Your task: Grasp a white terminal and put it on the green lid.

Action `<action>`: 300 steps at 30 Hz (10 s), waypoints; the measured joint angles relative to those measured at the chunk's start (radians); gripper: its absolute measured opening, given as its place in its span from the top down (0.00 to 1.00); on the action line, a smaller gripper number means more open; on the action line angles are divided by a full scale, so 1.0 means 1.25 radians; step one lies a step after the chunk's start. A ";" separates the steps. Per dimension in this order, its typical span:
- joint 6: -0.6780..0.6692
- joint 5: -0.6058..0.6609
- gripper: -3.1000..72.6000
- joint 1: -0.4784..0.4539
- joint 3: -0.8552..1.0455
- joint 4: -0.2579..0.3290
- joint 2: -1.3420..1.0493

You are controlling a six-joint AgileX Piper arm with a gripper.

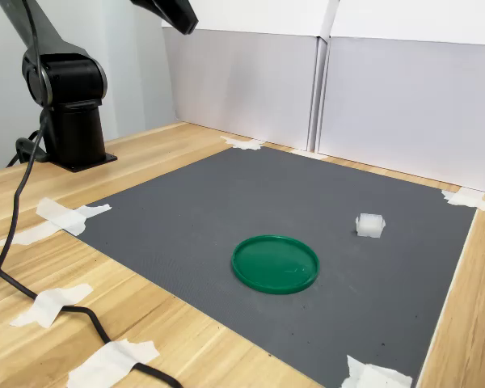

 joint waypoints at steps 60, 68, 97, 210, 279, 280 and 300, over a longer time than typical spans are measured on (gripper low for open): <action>-0.166 0.301 0.12 0.098 -0.834 -0.155 0.922; -0.154 0.294 0.13 0.155 -0.834 -0.186 0.969; -0.089 0.197 0.13 0.148 -0.835 -0.263 1.120; -0.266 0.283 0.84 0.030 -0.783 -0.248 0.975; -0.109 -0.013 0.96 0.007 -0.157 -0.220 0.288; -0.087 -0.025 0.97 0.007 -0.133 -0.220 0.260; 0.147 -0.212 0.98 0.007 0.241 -0.166 -0.064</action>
